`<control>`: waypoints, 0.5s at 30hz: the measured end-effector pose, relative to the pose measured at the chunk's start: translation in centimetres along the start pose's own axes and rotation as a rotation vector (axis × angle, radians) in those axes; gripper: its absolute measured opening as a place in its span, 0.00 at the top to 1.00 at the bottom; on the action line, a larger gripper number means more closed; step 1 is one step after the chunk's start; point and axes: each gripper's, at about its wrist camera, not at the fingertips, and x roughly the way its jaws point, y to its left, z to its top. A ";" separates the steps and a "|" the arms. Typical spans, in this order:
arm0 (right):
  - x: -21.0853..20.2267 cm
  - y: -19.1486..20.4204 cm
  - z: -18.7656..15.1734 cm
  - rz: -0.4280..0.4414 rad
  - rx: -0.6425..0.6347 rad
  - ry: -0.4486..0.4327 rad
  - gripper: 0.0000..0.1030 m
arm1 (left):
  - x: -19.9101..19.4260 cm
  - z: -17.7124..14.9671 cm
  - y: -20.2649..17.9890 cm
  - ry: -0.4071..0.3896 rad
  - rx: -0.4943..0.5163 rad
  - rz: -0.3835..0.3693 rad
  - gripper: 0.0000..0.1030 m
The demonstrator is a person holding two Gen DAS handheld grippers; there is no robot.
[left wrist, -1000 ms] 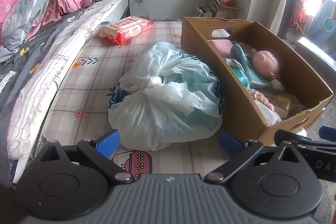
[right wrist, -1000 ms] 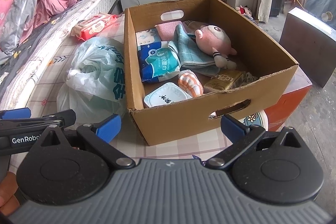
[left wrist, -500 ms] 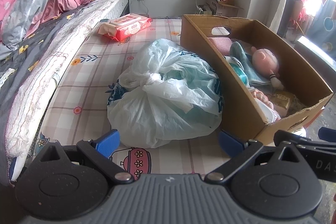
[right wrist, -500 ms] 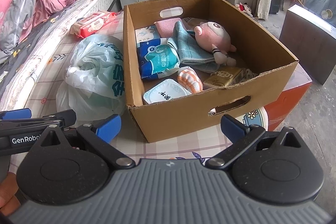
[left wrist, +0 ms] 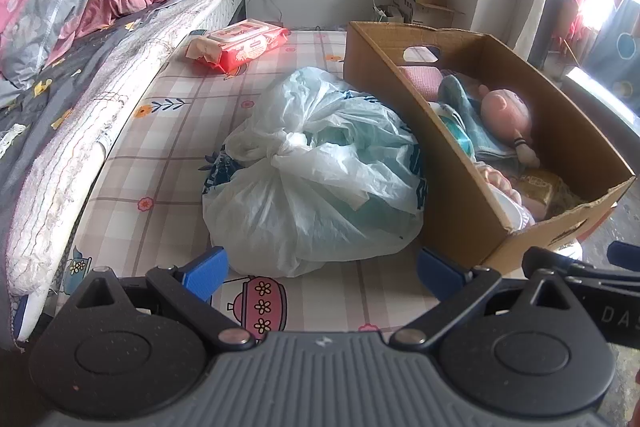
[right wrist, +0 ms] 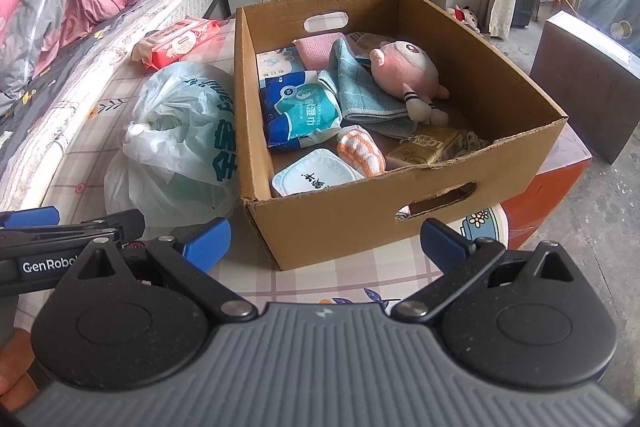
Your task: Organize soft objects
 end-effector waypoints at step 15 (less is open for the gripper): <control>0.1 -0.4 -0.1 -0.011 -0.004 0.010 0.01 | 0.4 0.0 -0.2 0.015 0.001 -0.009 0.02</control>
